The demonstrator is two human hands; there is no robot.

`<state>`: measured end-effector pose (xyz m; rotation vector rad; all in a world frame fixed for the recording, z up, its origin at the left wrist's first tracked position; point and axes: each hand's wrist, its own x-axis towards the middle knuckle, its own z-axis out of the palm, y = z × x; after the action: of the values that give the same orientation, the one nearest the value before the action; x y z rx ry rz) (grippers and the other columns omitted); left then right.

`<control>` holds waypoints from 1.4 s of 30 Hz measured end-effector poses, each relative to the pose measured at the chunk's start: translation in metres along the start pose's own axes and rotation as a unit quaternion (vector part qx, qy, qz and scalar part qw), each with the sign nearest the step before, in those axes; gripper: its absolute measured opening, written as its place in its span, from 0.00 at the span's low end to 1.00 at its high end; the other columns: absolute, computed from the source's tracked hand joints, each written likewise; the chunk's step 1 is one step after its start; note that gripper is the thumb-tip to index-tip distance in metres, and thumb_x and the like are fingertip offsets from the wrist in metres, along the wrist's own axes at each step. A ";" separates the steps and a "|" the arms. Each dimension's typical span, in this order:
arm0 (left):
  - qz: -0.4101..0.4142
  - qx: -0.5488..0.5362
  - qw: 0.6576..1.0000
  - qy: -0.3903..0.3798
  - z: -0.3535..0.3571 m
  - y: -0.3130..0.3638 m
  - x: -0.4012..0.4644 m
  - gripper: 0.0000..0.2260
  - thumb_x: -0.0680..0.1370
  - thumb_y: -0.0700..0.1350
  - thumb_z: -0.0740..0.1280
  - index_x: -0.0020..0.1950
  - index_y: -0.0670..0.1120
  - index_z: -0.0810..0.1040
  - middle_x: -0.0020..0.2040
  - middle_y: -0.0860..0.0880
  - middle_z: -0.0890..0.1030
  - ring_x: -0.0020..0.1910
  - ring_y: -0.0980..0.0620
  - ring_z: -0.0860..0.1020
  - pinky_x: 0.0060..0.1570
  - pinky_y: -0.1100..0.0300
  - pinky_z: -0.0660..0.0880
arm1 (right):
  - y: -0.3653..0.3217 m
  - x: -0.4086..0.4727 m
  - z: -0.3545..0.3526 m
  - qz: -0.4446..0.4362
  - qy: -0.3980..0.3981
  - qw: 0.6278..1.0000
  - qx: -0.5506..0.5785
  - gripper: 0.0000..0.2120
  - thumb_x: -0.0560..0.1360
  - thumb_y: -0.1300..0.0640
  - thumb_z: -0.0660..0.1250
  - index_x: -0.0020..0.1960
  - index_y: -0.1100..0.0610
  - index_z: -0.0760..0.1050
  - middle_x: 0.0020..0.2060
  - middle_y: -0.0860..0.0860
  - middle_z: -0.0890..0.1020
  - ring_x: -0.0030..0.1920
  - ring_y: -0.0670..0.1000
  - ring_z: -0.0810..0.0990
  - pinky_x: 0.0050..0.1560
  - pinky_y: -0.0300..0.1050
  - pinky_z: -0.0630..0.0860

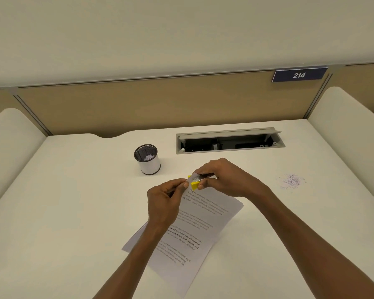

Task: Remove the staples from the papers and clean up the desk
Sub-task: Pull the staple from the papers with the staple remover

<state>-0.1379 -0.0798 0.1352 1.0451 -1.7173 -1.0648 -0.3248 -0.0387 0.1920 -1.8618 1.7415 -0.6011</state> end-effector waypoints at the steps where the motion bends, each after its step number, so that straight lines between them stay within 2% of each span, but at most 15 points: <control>1: -0.005 -0.003 1.000 -0.003 0.000 0.001 0.000 0.10 0.76 0.41 0.73 0.46 0.58 0.83 0.36 0.68 0.83 0.38 0.64 0.83 0.37 0.74 0.74 | 0.000 0.000 0.000 0.001 0.000 1.000 -0.002 0.13 0.76 0.54 0.70 0.60 0.52 0.81 0.56 0.49 0.84 0.48 0.47 0.77 0.49 0.42 0.74; 6: -0.020 -0.013 1.000 -0.011 -0.002 0.000 0.000 0.10 0.76 0.43 0.73 0.46 0.60 0.84 0.38 0.65 0.85 0.40 0.62 0.84 0.38 0.71 0.75 | -0.002 -0.001 -0.002 -0.007 -0.004 1.000 -0.005 0.12 0.77 0.54 0.69 0.60 0.51 0.81 0.55 0.49 0.84 0.44 0.45 0.76 0.47 0.46 0.75; 9: -0.018 -0.012 1.000 -0.014 -0.002 -0.001 0.001 0.08 0.76 0.43 0.73 0.47 0.58 0.84 0.40 0.63 0.85 0.40 0.61 0.84 0.38 0.70 0.76 | -0.004 -0.001 -0.003 -0.011 -0.001 1.000 0.003 0.10 0.77 0.55 0.68 0.58 0.50 0.82 0.53 0.48 0.84 0.42 0.41 0.75 0.45 0.44 0.75; 20: -0.021 -0.010 0.999 -0.026 -0.005 0.001 0.002 0.10 0.77 0.42 0.72 0.47 0.59 0.83 0.39 0.65 0.85 0.39 0.62 0.83 0.37 0.71 0.75 | -0.006 0.000 -0.004 -0.002 -0.009 1.000 0.003 0.10 0.78 0.55 0.68 0.58 0.50 0.82 0.55 0.47 0.84 0.41 0.39 0.76 0.46 0.46 0.77; 23: -0.027 -0.016 0.999 -0.018 -0.004 0.000 0.002 0.09 0.77 0.43 0.72 0.48 0.58 0.84 0.39 0.63 0.85 0.40 0.60 0.83 0.37 0.71 0.75 | -0.007 0.001 -0.004 -0.008 0.002 1.000 -0.012 0.11 0.78 0.55 0.68 0.59 0.51 0.82 0.55 0.48 0.84 0.40 0.38 0.75 0.45 0.43 0.75; 27: -0.044 -0.038 0.998 -0.016 -0.003 0.001 0.001 0.07 0.77 0.43 0.72 0.49 0.57 0.84 0.43 0.57 0.86 0.42 0.58 0.85 0.38 0.67 0.78 | -0.006 0.002 -0.004 -0.020 0.025 0.999 -0.029 0.11 0.77 0.54 0.69 0.58 0.52 0.82 0.54 0.49 0.85 0.40 0.43 0.75 0.43 0.41 0.73; 30: -0.047 -0.059 0.997 -0.017 -0.003 0.005 0.000 0.06 0.76 0.44 0.73 0.51 0.54 0.85 0.43 0.59 0.86 0.43 0.59 0.85 0.39 0.68 0.78 | -0.005 0.003 -0.004 -0.031 0.038 0.998 -0.029 0.10 0.76 0.54 0.69 0.57 0.51 0.83 0.52 0.49 0.85 0.43 0.45 0.77 0.44 0.43 0.74; 33: -0.050 -0.080 0.996 0.001 -0.003 0.009 0.000 0.09 0.74 0.43 0.74 0.53 0.48 0.86 0.40 0.62 0.86 0.43 0.61 0.84 0.39 0.70 0.77 | -0.005 0.004 -0.004 -0.048 0.047 0.998 -0.021 0.10 0.76 0.55 0.70 0.56 0.50 0.83 0.49 0.48 0.86 0.41 0.43 0.77 0.42 0.42 0.74; 37: -0.049 -0.090 0.995 -0.001 -0.003 0.009 0.000 0.09 0.73 0.43 0.75 0.52 0.51 0.85 0.40 0.62 0.86 0.43 0.61 0.84 0.39 0.70 0.77 | -0.005 0.005 -0.003 -0.055 0.050 0.997 -0.021 0.09 0.76 0.55 0.70 0.56 0.49 0.83 0.48 0.47 0.86 0.39 0.42 0.76 0.40 0.36 0.71; 42: -0.047 -0.078 0.996 0.000 -0.005 0.007 0.000 0.09 0.72 0.47 0.75 0.51 0.54 0.85 0.42 0.60 0.86 0.43 0.60 0.85 0.40 0.68 0.79 | -0.004 0.006 -0.001 -0.053 0.051 0.997 -0.033 0.10 0.76 0.56 0.70 0.57 0.51 0.83 0.48 0.50 0.86 0.41 0.45 0.76 0.39 0.38 0.71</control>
<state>-0.1345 -0.0787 0.1432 1.0346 -1.5709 -1.2377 -0.3220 -0.0449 0.1956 -2.0105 1.7545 -0.6971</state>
